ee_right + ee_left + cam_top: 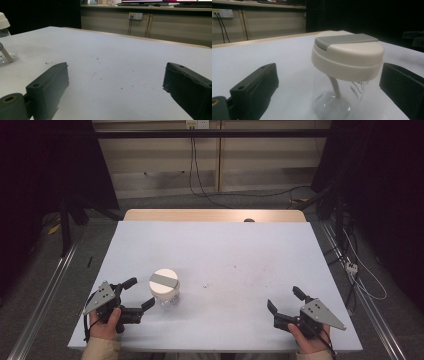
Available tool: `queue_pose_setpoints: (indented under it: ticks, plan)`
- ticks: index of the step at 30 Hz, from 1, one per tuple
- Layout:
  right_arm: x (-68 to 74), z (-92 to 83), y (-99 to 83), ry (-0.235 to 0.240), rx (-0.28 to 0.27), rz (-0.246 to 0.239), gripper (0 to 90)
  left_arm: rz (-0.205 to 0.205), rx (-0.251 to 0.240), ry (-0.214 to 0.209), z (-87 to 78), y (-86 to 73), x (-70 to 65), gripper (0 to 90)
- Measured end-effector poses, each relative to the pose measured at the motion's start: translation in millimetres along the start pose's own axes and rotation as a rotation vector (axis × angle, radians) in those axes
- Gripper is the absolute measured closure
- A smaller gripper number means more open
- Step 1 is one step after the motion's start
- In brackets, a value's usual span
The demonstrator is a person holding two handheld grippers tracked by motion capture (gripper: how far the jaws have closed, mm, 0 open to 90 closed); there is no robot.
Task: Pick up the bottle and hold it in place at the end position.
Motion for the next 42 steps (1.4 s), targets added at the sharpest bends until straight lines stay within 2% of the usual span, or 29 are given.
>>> queue_pose_setpoints:
  ticks: [11,15,24,28,34,37,39,42]
  plan:
    - [2.7,0.4,-0.5,0.024,0.005,-0.021,5.5,-0.004,-0.003,-0.017,2.0,0.8,-1.4,1.5]
    - [3.3,0.6,-0.2,0.023,0.003,-0.023,5.5,-0.004,0.018,-0.033,5.0,0.4,-3.5,1.5]
    - [4.0,1.5,0.2,0.020,0.002,-0.030,5.5,0.017,0.065,-0.036,8.0,-1.4,-4.9,1.6]
    - [4.4,2.1,0.0,0.018,0.005,-0.028,5.5,0.022,0.085,-0.024,10.6,-1.6,-7.0,1.8]
    - [4.6,2.1,0.0,0.015,0.006,-0.028,5.5,-0.006,0.097,-0.002,18.5,-1.2,-12.3,2.3]
    - [4.5,2.1,0.0,0.017,0.004,-0.026,5.5,-0.005,0.132,0.014,24.1,-2.4,-15.9,2.5]
    - [4.5,2.2,0.0,0.017,0.004,-0.026,5.5,0.011,0.156,0.034,27.8,-3.0,-18.8,2.5]
    - [4.9,2.0,0.0,0.017,0.005,-0.029,5.5,0.002,0.169,0.049,32.5,-3.4,-21.2,2.6]
Point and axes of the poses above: each handheld gripper's, and its own axes: z roughly forward along the jaws, y roughly out of its top, x roughly to its left, the point moved 1 cm from there along z, roughly forward along the jaws, and after that the axes turned 2 degrees about -z, right-handed, at the moved point
